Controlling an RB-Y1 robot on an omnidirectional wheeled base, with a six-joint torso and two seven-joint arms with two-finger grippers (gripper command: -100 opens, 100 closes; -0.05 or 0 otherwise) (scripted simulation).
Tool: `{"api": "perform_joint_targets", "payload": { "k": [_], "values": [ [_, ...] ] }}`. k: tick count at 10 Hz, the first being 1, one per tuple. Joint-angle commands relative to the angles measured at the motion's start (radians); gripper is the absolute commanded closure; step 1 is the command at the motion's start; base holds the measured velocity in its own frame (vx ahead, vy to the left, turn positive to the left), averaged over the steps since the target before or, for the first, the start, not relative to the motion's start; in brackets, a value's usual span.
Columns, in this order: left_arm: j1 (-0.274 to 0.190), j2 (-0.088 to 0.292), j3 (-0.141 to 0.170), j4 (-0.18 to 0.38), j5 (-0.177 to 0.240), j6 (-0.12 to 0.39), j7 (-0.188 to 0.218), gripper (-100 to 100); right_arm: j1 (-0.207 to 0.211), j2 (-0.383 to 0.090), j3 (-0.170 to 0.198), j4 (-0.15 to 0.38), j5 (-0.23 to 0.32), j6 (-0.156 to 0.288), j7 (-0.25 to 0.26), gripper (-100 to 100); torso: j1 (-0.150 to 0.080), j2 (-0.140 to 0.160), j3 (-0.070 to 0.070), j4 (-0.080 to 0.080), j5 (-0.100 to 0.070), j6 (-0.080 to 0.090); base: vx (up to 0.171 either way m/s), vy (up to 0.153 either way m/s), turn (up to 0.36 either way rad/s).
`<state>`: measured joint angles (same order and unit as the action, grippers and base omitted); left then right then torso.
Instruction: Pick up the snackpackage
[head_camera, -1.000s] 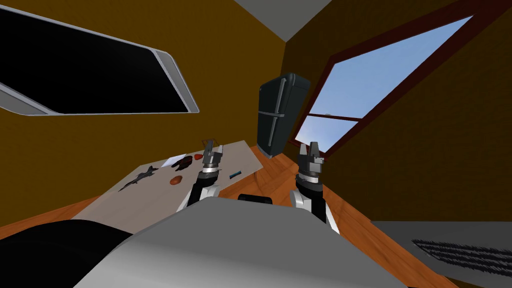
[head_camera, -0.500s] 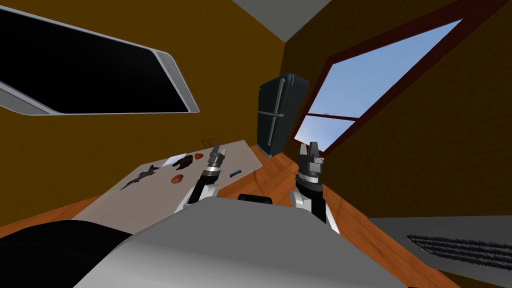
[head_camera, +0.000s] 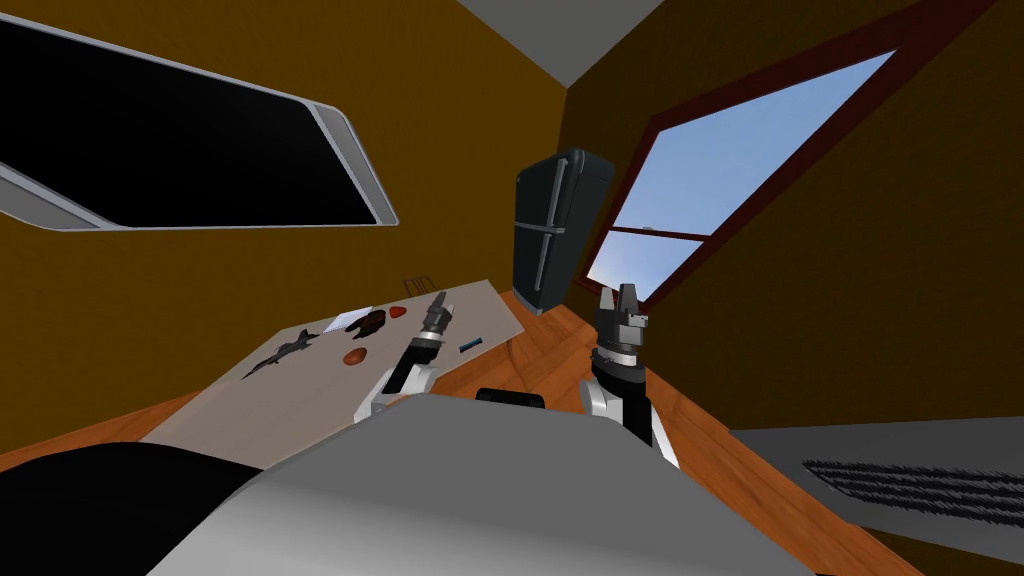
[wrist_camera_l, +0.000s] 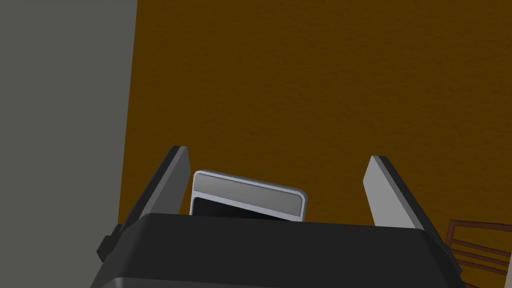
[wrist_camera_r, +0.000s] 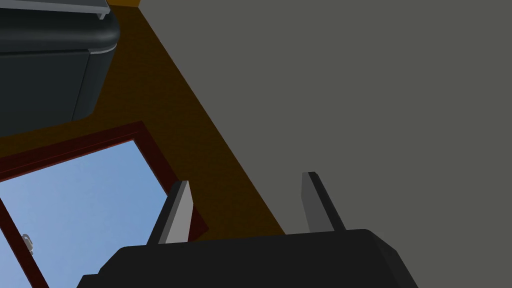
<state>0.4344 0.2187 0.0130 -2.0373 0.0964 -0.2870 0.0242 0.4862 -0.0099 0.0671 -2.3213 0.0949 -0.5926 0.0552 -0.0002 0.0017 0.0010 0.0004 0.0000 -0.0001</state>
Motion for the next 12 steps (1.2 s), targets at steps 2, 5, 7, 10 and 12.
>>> {"api": "perform_joint_targets", "payload": {
  "k": [2, 5, 7, 10, 12],
  "values": [
    [-0.024, 0.024, 0.013, 0.056, 0.013, 0.052, 0.009, -100, 0.0, 0.0, 0.0, 0.0, 0.0, 0.0, 0.0, 0, 0.0, 0.0, 0.0, 0.0, 0.0, 0.0, -0.024, -0.006, -0.023],
    [-0.062, 0.058, 0.036, 0.147, 0.033, 0.131, 0.024, -100, 0.0, 0.0, 0.0, 0.0, 0.0, 0.0, 0.0, 0, 0.0, 0.0, 0.0, 0.0, 0.0, 0.0, -0.025, -0.007, -0.031],
    [-0.082, 0.074, 0.049, 0.19, 0.044, 0.183, 0.031, -100, 0.0, 0.0, 0.0, 0.0, 0.0, 0.0, 0.0, 0, 0.0, -0.001, 0.0, 0.0, 0.0, 0.0, -0.021, -0.006, -0.04],
    [-0.102, 0.089, 0.063, 0.247, 0.054, 0.25, 0.038, -100, 0.0, 0.0, 0.0, 0.0, 0.0, 0.0, 0.0, 0, 0.0, -0.001, 0.0, 0.0, 0.0, 0.0, -0.017, -0.008, -0.039],
    [-0.123, 0.102, 0.078, 0.299, 0.065, 0.302, 0.045, -100, 0.0, 0.0, 0.0, 0.0, 0.0, 0.0, 0.0, 0, 0.0, -0.001, -0.001, 0.0, 0.0, 0.0, -0.014, -0.008, -0.057]
  ]
}}
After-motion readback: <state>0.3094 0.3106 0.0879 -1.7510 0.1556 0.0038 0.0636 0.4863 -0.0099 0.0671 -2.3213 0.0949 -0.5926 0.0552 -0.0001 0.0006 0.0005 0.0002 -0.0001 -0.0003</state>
